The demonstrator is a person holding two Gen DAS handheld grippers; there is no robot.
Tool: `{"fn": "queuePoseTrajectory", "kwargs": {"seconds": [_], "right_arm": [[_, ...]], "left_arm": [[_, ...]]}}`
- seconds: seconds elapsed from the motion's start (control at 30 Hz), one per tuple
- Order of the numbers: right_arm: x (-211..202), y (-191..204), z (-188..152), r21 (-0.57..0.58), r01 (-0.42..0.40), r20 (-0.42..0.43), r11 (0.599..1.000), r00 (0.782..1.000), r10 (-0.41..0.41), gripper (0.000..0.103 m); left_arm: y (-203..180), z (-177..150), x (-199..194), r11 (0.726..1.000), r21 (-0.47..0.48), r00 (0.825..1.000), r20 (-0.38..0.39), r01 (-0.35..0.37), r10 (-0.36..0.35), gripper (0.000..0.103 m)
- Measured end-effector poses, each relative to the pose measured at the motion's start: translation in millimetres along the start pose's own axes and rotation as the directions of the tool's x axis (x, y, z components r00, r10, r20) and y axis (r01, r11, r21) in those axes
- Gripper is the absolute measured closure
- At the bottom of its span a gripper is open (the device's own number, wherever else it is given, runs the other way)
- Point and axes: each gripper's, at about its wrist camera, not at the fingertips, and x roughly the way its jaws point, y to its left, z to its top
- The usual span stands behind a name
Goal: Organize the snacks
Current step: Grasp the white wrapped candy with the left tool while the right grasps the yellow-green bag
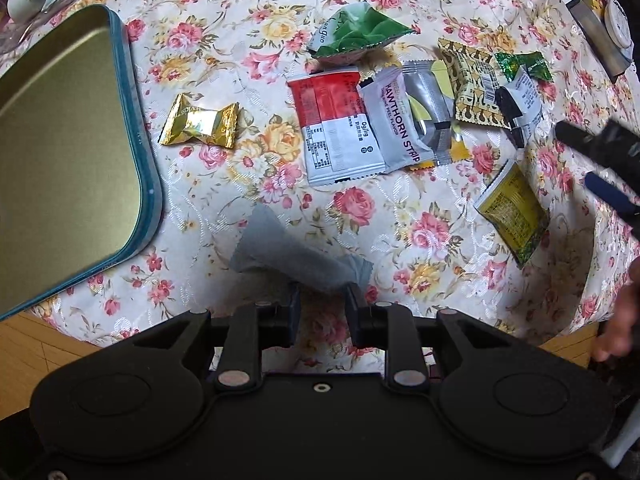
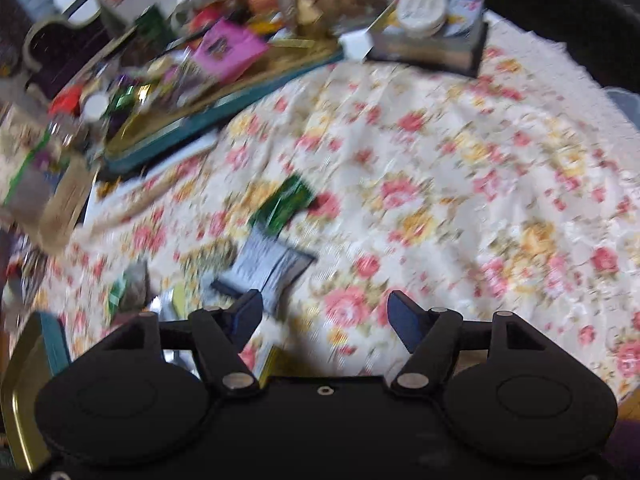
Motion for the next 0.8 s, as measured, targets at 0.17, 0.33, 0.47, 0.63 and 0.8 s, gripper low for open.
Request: {"fn": "queuePoseTrajectory", "kwargs": {"seconds": [0.17,0.33,0.47,0.63,0.8], "right_arm": [[-38.9,14.9,22.0,-0.069,0.170,0.235,0.983,0.960,-0.149,0.031],[-62.9,38.9,18.7,-0.152,0.402,0.482,0.903,0.828,-0.287,0.021],[-52.0,59.1,0.5,-0.241,0.650,0.624,0.721,0.673,-0.398,0.021],[-54.7,54.8,-3.9,-0.459,0.356,0.415,0.814,0.896,-0.157,0.021],[-34.1,33.3,4.7,-0.415,-0.116,-0.056,0.902,0.993,0.102,0.029]], "left_arm": [[1.4,-1.1,-1.4,1.000,0.006,1.000,0.018,-0.013,0.013,0.068],[-2.9,-2.0,-1.9,0.999,0.026,0.998,0.034,-0.047,0.046,0.068],[-2.7,-1.9,-0.6,0.998,0.031,0.998,0.042,-0.058,0.056,0.068],[-2.6,-4.9,-4.2,0.998,0.039,0.997,0.050,-0.056,0.055,0.068],[7.1,-3.7,-7.7,0.999,-0.009,0.998,0.054,-0.037,0.038,0.068]]}}
